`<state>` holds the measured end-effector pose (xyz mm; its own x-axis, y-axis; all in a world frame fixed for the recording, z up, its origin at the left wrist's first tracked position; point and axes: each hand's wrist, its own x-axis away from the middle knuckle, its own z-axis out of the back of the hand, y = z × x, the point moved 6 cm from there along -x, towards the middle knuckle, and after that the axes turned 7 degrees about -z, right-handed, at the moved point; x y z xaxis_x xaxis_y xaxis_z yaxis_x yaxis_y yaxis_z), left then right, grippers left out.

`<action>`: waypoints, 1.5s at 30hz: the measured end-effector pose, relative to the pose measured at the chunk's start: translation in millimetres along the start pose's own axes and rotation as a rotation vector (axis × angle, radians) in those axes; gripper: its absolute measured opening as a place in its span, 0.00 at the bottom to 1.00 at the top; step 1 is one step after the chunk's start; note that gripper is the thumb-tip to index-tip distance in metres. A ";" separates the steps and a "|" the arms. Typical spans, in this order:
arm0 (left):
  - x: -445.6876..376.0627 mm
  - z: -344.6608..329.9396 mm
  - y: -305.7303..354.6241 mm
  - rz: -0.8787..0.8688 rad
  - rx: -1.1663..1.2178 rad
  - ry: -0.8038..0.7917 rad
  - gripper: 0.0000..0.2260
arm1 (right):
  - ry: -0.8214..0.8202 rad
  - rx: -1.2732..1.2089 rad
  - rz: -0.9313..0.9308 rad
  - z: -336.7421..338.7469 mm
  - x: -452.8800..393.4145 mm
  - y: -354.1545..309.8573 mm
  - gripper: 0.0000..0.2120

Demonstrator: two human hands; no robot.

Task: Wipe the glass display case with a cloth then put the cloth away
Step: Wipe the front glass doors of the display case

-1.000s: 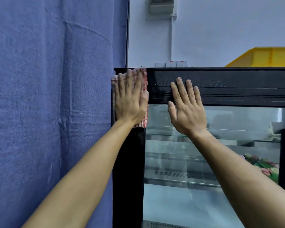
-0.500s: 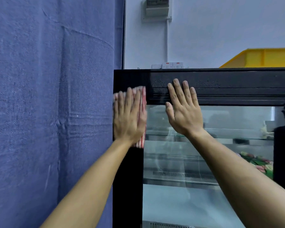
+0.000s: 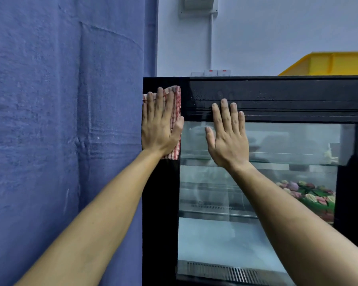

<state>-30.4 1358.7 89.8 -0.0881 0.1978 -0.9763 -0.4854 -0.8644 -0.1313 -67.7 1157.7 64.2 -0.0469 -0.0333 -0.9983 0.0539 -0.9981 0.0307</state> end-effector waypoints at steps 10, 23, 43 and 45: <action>345.2 -49.4 50.6 0.049 -0.044 -0.290 0.42 | 0.019 -0.008 0.029 1.3 1.4 2.4 0.30; 14.5 -4.8 -3.2 -0.079 -0.083 -0.076 0.33 | 0.064 0.011 0.028 2.7 3.1 1.4 0.30; 66.0 -16.1 13.6 -0.185 -0.084 -0.085 0.33 | 0.032 0.039 0.050 1.1 5.3 0.6 0.31; 65.4 -15.7 14.2 -0.189 -0.076 -0.082 0.32 | 0.030 0.044 0.044 -0.1 5.5 1.1 0.31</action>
<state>-29.3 1352.1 21.4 -0.0736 0.3943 -0.9160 -0.4335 -0.8398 -0.3267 -67.8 1156.5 58.8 -0.0158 -0.0762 -0.9970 0.0108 -0.9970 0.0760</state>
